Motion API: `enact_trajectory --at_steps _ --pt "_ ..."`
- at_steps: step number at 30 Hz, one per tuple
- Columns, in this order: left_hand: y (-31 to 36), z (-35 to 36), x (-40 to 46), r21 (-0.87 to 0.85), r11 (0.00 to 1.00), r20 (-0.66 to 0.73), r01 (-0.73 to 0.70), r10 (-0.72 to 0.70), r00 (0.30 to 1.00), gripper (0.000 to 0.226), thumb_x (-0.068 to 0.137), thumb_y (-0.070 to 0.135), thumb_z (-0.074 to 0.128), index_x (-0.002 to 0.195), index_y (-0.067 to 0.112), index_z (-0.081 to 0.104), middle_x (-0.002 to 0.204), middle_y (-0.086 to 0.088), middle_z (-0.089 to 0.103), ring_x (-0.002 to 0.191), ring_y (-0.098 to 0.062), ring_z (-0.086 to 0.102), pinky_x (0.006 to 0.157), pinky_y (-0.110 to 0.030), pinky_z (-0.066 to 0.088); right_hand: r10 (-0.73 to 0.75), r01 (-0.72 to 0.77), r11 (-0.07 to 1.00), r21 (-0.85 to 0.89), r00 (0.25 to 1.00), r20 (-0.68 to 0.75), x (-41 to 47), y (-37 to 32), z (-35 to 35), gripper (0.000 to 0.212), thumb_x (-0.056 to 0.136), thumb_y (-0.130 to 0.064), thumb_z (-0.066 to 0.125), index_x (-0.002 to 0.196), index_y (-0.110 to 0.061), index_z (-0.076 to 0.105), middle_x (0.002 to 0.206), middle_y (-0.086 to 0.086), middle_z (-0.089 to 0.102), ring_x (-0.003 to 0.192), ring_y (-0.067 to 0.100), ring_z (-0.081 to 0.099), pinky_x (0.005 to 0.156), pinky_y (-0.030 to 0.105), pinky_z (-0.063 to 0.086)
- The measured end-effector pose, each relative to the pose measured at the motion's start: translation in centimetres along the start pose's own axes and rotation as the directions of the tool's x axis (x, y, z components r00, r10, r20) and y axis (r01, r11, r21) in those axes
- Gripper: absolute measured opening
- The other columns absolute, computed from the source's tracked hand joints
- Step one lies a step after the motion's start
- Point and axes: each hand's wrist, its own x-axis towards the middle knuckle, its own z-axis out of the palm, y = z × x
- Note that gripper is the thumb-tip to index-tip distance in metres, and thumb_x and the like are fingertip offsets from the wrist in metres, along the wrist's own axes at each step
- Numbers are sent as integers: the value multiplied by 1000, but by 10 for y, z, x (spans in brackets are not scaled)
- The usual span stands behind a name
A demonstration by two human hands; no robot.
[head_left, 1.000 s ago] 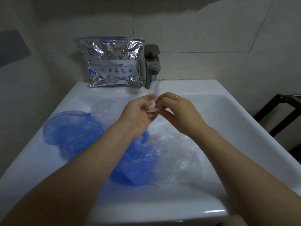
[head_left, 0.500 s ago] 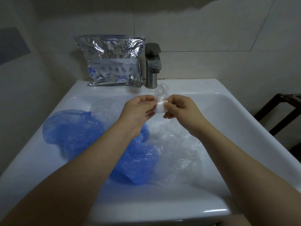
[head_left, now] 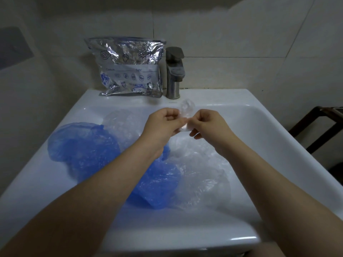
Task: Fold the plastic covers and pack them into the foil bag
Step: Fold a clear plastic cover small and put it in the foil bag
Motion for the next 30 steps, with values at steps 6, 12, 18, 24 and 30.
enact_trajectory --at_steps 6,12,18,24,30 --pt "2 0 -2 22 999 63 -28 27 998 17 80 -3 66 84 12 60 75 0 64 64 -3 61 58 -10 50 -60 45 983 175 995 77 1 -3 -16 27 88 -13 61 114 -18 55 102 4 65 96 20 63 85 31 52" --pt "0 -3 0 48 999 159 10 -18 987 25 83 -9 60 100 9 57 82 -3 67 73 -10 64 67 -20 55 -307 309 949 -55 950 49 -2 -6 -13 9 83 -7 65 83 -16 68 82 -1 67 73 4 58 67 18 47" --pt "3 -7 3 -38 994 161 99 -92 983 23 85 -9 55 90 11 64 91 -7 67 75 -13 63 67 -16 54 -496 510 814 -279 860 123 -2 -4 -9 17 78 -12 73 95 -12 72 92 1 66 78 12 59 73 19 47" --pt "9 -16 7 -297 927 144 228 -193 971 18 83 -11 51 96 -9 63 102 -20 67 85 -22 70 69 -20 57 -513 539 724 -430 838 186 0 -1 -3 43 78 -14 74 119 -10 63 119 2 50 92 6 47 84 4 38" --pt "11 -15 4 -81 986 276 148 -120 954 27 90 -6 44 105 8 63 100 -7 69 88 -13 67 75 -18 55 -378 339 884 -321 924 -64 0 -5 -5 19 88 -18 62 104 -13 71 94 -1 61 77 6 55 76 7 42"
